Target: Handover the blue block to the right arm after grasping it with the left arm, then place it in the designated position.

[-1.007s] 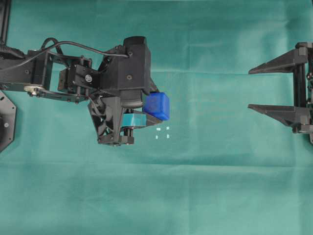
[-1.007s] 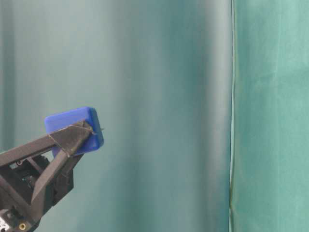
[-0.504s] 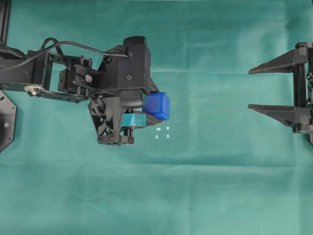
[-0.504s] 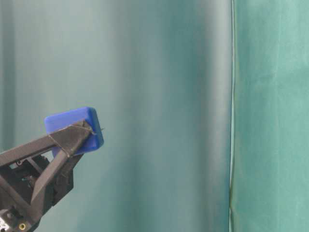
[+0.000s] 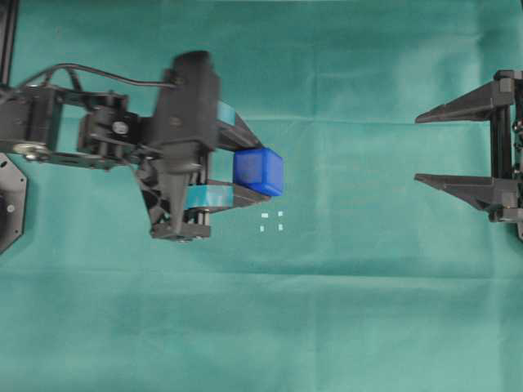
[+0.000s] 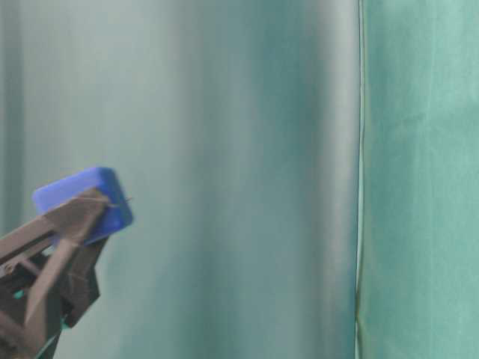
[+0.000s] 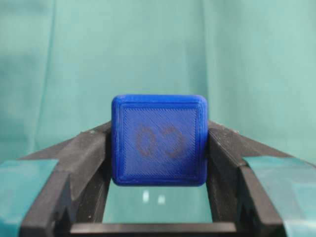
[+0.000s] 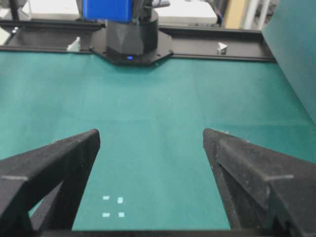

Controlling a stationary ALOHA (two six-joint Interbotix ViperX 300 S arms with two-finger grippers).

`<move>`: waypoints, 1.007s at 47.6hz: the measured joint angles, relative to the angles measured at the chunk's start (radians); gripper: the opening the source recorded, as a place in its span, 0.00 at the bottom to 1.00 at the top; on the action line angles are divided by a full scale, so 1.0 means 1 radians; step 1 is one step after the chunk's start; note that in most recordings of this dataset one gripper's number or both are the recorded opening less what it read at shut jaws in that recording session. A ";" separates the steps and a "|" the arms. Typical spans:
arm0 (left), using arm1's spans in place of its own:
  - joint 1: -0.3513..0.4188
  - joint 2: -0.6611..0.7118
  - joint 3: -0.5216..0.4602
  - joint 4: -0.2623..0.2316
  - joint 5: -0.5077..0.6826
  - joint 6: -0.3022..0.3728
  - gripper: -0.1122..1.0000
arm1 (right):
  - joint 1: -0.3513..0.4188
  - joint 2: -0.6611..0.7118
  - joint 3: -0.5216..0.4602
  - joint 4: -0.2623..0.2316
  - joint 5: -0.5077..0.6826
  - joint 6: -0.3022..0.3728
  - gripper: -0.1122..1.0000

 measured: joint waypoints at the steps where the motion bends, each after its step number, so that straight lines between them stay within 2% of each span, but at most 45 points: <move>1: 0.000 -0.008 0.009 0.000 -0.018 0.000 0.52 | 0.000 0.000 0.000 0.000 0.000 0.000 0.95; 15: 0.000 -0.107 0.137 0.000 -0.245 0.002 0.52 | 0.000 0.000 0.000 -0.006 -0.002 0.000 0.95; 39: 0.000 -0.120 0.149 0.000 -0.262 -0.003 0.52 | 0.000 0.000 -0.003 -0.008 -0.002 0.000 0.95; 48: 0.000 -0.120 0.150 0.000 -0.264 -0.002 0.52 | 0.000 -0.002 -0.017 -0.040 -0.002 -0.003 0.95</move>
